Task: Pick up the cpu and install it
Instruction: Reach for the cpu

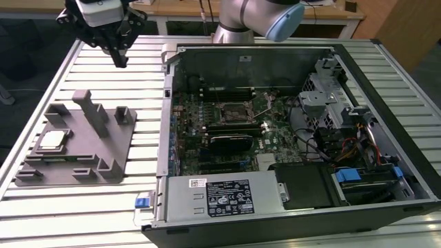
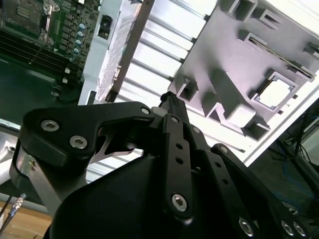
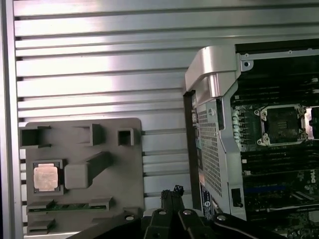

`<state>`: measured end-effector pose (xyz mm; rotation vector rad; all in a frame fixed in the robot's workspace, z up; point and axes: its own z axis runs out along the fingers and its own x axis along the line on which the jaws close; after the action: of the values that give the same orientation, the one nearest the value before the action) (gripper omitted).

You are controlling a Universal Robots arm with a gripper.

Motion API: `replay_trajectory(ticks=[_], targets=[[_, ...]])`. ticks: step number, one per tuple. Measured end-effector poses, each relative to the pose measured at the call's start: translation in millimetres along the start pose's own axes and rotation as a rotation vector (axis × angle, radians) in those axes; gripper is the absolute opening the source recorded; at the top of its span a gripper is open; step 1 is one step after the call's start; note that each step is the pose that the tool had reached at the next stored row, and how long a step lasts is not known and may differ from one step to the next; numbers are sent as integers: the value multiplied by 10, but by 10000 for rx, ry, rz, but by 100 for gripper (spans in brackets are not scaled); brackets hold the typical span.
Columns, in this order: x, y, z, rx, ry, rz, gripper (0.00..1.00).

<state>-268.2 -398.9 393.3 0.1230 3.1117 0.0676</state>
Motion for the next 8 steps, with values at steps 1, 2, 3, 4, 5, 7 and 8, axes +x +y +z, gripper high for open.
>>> replay_trajectory(ticks=[1, 2, 3, 4, 5, 7, 8], targets=[[23, -2, 0, 0, 0, 1, 11], [46, -4, -1, 0, 0, 1, 11], [71, -6, -1, 0, -1, 2, 11], [95, -7, -3, 0, 0, 2, 11], [120, -9, -4, 1, 0, 2, 11], [170, -14, -5, 1, 0, 3, 11], [195, -15, -5, 0, -1, 5, 11]])
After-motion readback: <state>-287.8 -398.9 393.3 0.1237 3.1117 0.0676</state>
